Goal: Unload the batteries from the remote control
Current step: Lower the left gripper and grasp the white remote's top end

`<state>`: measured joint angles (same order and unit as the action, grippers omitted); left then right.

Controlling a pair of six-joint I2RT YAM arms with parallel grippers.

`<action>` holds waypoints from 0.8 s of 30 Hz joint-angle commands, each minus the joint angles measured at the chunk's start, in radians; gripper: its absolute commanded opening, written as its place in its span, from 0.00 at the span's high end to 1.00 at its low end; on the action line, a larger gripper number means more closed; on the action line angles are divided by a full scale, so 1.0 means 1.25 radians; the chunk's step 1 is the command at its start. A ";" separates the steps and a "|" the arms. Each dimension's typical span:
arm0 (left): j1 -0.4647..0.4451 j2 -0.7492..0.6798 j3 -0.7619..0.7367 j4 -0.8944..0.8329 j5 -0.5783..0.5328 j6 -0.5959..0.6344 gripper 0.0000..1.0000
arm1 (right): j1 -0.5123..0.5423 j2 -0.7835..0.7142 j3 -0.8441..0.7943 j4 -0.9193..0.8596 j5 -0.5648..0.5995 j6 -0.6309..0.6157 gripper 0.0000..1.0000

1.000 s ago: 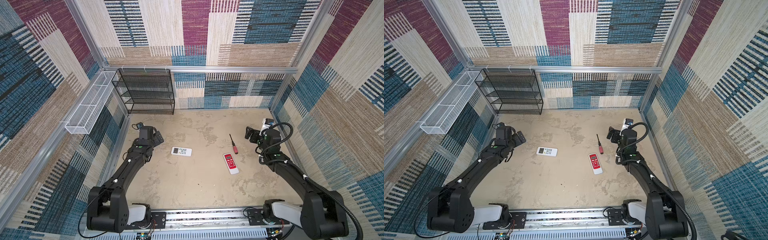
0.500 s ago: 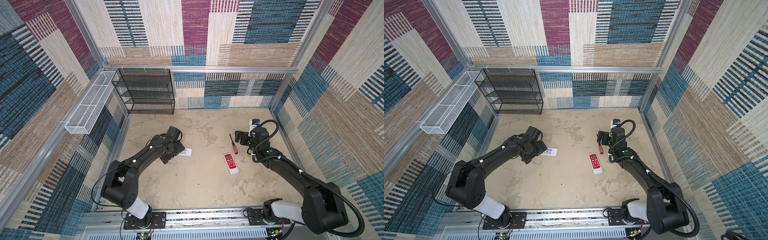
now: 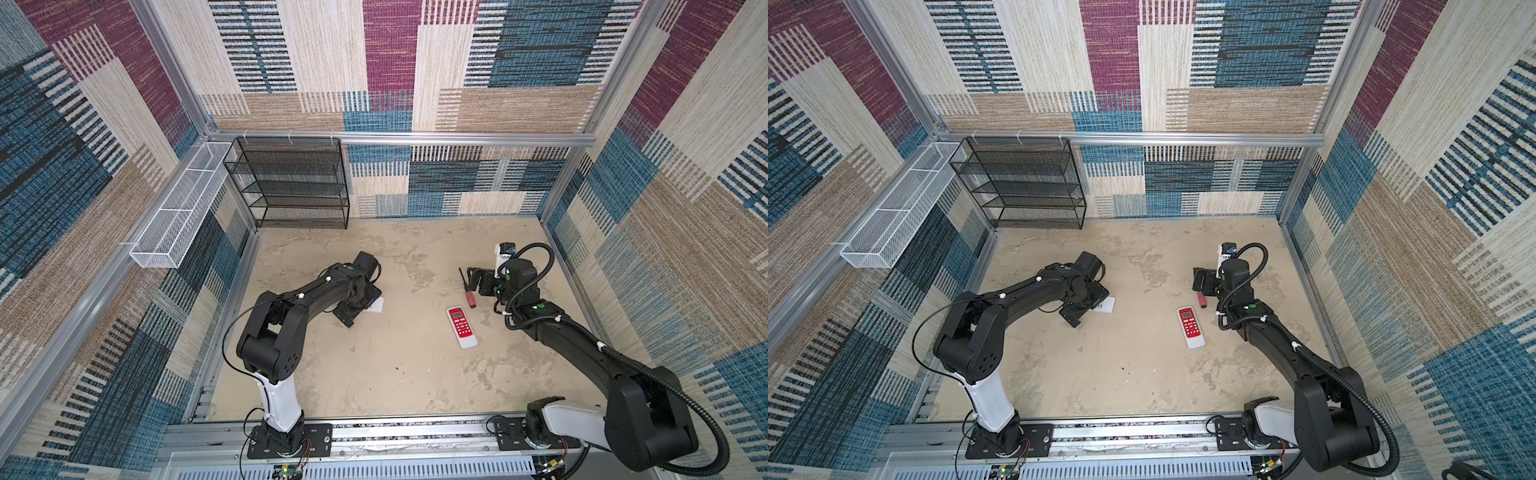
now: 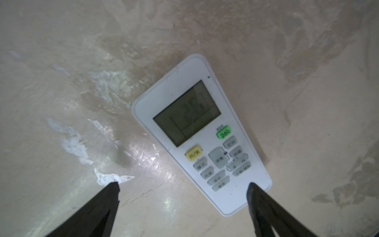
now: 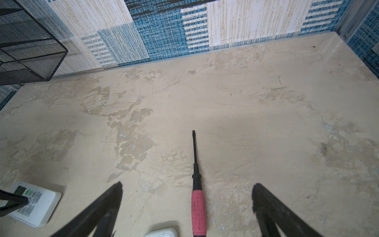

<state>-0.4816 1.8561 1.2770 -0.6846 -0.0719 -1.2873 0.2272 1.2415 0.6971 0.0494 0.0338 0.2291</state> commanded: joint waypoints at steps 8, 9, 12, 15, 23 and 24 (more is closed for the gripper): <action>0.000 0.085 0.077 0.000 -0.015 -0.019 0.01 | 0.001 0.006 -0.003 0.043 -0.032 -0.004 0.00; 0.000 0.093 0.082 -0.003 -0.016 -0.020 0.01 | 0.000 0.006 -0.003 0.043 -0.033 -0.004 0.00; 0.001 0.114 0.096 -0.011 -0.017 -0.023 0.01 | 0.001 0.006 -0.003 0.041 -0.037 -0.004 0.00; 0.003 0.125 0.109 -0.021 -0.024 -0.018 0.00 | 0.000 0.005 -0.001 0.041 -0.041 -0.005 0.00; 0.020 0.127 0.122 -0.056 -0.047 0.006 0.11 | 0.001 0.015 0.007 0.038 -0.071 -0.006 0.00; 0.023 0.124 0.119 -0.058 -0.049 0.009 0.12 | 0.001 0.017 0.007 0.038 -0.075 -0.005 0.00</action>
<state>-0.4603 2.0098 1.4303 -0.7311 -0.1070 -1.2999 0.2272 1.2575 0.6960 0.0635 -0.0341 0.2256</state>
